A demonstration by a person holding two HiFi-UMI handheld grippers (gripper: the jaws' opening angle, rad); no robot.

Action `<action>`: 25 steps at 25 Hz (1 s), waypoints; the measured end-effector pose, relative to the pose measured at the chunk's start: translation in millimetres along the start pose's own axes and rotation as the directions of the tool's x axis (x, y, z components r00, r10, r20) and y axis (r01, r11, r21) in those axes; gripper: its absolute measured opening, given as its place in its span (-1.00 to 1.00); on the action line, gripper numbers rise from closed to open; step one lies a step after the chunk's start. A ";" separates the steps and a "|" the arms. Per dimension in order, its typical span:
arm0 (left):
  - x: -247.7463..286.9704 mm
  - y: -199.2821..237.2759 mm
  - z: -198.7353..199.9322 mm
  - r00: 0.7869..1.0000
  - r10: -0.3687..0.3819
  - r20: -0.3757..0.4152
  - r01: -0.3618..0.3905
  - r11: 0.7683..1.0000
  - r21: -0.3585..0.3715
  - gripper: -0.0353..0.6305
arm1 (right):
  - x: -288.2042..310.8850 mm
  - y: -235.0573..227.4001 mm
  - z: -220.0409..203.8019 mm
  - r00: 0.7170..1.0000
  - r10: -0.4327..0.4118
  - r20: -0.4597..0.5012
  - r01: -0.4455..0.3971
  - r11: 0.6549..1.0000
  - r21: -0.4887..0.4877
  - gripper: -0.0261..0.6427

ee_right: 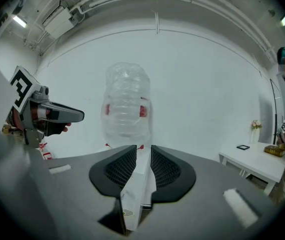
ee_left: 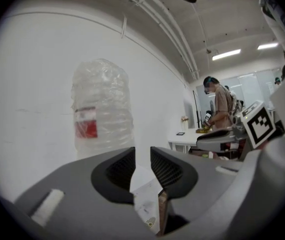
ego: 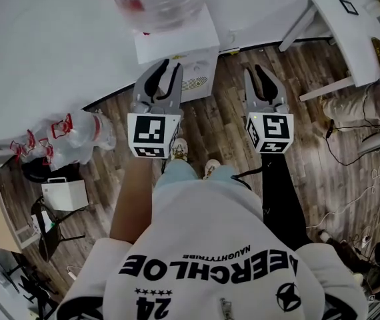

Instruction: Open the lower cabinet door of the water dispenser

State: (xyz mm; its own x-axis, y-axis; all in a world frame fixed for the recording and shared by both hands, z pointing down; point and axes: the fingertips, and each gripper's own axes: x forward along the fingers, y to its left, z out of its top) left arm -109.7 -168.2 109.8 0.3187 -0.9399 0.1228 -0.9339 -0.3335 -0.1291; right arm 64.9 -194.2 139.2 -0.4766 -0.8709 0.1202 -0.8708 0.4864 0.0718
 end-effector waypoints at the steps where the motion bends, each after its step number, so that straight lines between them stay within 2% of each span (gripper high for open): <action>1: 4.8 2.5 0.5 1.000 -0.016 0.009 0.016 1.000 -0.010 -0.59 | 4.0 0.4 0.3 1.000 -0.007 -0.006 0.007 1.000 -0.003 -0.71; 4: 22.0 11.0 0.8 0.998 -0.064 0.020 0.064 0.997 -0.032 -0.59 | 17.9 1.5 2.4 0.999 -0.033 -0.022 0.032 0.999 -0.013 -0.71; 10: 53.0 28.2 -0.2 0.988 -0.155 0.020 0.156 0.987 -0.024 -0.59 | 42.0 5.9 1.3 0.994 -0.093 -0.054 0.093 0.996 -0.010 -0.71; 18: 78.6 31.2 -3.6 0.961 -0.276 0.023 0.276 0.961 -0.008 -0.59 | 53.8 11.6 -9.7 0.982 -0.169 -0.085 0.170 0.985 0.006 -0.71; 25: 93.5 29.4 -11.8 0.939 -0.343 0.005 0.343 0.939 -0.002 -0.59 | 59.7 6.9 -20.4 0.968 -0.225 -0.110 0.229 0.973 0.026 -0.71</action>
State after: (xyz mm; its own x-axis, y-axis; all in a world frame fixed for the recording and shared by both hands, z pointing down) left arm -109.3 -265.0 129.2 0.6205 -0.7688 0.1546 -0.7682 -0.6355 -0.0771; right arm 33.0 -241.4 167.0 -0.2522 -0.9448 0.2092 -0.9596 0.2721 0.0718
